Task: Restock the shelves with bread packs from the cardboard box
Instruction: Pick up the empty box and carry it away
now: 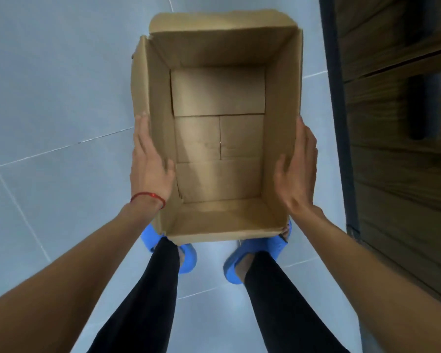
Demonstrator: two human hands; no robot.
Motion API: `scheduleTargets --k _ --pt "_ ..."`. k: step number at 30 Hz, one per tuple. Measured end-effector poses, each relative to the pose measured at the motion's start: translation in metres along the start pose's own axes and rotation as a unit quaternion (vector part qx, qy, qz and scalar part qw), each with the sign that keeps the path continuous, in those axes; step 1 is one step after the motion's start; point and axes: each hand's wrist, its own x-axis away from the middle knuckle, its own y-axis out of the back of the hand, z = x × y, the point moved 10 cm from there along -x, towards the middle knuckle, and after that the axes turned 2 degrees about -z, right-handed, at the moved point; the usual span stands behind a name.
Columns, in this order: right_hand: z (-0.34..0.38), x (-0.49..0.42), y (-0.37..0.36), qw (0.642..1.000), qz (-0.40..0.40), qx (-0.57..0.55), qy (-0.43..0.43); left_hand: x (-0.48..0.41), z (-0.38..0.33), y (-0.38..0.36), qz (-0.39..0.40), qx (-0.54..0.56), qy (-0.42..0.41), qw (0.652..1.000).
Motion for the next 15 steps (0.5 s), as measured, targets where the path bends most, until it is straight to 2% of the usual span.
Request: scheduleTargets --k 4,7,15 --pt "-0.007 0.001 -0.015 1.000 0.012 -0.021 -0.005 -0.004 0.009 -0.013 0.015 -0.008 0.039 0.999" --pt "-0.006 0.000 -0.009 0.998 0.008 -0.060 -0.015 -0.003 -0.002 -0.007 0.028 -0.017 0.024 0.999" --pt "0.033 0.047 0.072 0.996 0.039 -0.070 -0.028 0.039 -0.067 0.080 0.015 -0.097 0.014 0.995"
